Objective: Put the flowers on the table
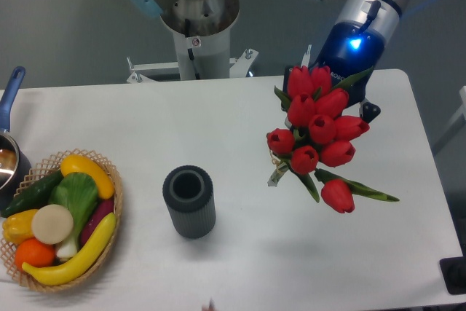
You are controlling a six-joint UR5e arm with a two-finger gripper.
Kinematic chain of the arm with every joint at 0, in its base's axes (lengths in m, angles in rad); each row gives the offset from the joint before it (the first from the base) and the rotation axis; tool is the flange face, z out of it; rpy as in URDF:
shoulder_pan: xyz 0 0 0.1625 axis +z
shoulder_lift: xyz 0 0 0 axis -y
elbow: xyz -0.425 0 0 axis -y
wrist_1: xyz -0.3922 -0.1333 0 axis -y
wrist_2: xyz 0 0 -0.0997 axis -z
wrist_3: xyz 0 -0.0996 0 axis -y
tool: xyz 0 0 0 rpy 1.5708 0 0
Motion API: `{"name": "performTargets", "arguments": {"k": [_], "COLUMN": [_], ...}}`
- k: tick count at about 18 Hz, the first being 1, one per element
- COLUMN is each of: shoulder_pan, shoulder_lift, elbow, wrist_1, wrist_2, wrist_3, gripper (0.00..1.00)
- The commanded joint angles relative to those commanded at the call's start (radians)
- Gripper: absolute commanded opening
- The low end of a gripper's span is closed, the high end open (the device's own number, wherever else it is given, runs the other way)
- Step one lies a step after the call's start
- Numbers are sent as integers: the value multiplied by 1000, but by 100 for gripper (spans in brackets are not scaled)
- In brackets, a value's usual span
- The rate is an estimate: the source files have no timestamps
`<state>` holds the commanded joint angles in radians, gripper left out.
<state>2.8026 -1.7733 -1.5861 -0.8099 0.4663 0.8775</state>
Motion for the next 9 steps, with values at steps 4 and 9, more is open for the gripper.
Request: {"name": "performTargets", "arguments": {"k": [4,9], "shoulder_pan": [0,6], "shoulder_lift": [5,8], "elbow": [-6,-23], "wrist_1": [0,0], "wrist_2": [3,3], "wrist_3": [-2,3], "gripper": [48,48]}}
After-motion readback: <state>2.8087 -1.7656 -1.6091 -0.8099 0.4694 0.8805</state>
